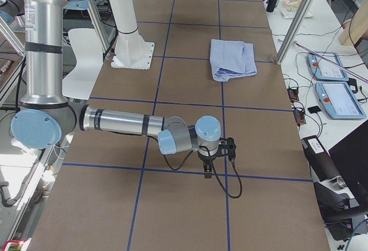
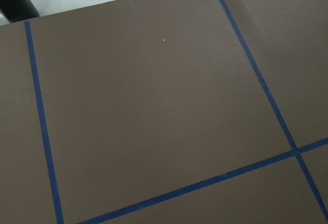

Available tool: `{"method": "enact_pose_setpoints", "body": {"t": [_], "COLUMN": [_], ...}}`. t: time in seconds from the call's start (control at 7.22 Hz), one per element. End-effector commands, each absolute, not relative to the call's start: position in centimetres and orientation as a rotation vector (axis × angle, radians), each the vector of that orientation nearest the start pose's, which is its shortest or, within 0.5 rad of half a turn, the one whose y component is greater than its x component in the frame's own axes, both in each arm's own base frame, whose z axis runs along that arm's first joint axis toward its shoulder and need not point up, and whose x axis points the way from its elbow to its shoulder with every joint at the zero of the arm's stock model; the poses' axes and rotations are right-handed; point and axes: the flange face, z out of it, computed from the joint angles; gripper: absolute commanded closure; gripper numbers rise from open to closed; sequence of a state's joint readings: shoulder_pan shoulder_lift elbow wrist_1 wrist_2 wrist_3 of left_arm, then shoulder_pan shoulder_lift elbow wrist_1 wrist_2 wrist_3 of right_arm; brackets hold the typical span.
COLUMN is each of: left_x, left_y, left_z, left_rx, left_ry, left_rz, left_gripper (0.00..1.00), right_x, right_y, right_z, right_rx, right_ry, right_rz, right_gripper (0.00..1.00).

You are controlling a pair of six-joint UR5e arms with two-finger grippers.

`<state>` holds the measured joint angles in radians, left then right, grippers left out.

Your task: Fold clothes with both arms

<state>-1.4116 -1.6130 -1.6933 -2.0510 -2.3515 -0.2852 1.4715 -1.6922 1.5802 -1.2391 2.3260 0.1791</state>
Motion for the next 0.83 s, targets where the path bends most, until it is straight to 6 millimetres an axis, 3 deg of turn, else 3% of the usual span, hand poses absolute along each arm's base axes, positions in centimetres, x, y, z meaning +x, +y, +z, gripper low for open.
{"method": "enact_pose_setpoints", "body": {"t": [0.0, 0.42, 0.69], "left_x": [0.4, 0.4, 0.1], "left_y": [-50.6, -49.6, -49.2], "left_z": [52.8, 53.0, 52.7], "left_rx": [0.43, 0.42, 0.426], "left_ry": [0.846, 0.854, 0.853], "left_rz": [0.155, 0.155, 0.153], "left_gripper": [0.0, 0.0, 0.0], "right_x": [3.4, 2.9, 5.3], "right_y": [-42.3, -42.4, -41.4], "right_z": [67.8, 68.4, 69.2], "right_rx": [0.124, 0.096, 0.094], "right_ry": [-0.772, -0.766, -0.758], "right_rz": [-0.051, -0.057, -0.022], "right_gripper": [0.0, 0.0, 0.0]}}
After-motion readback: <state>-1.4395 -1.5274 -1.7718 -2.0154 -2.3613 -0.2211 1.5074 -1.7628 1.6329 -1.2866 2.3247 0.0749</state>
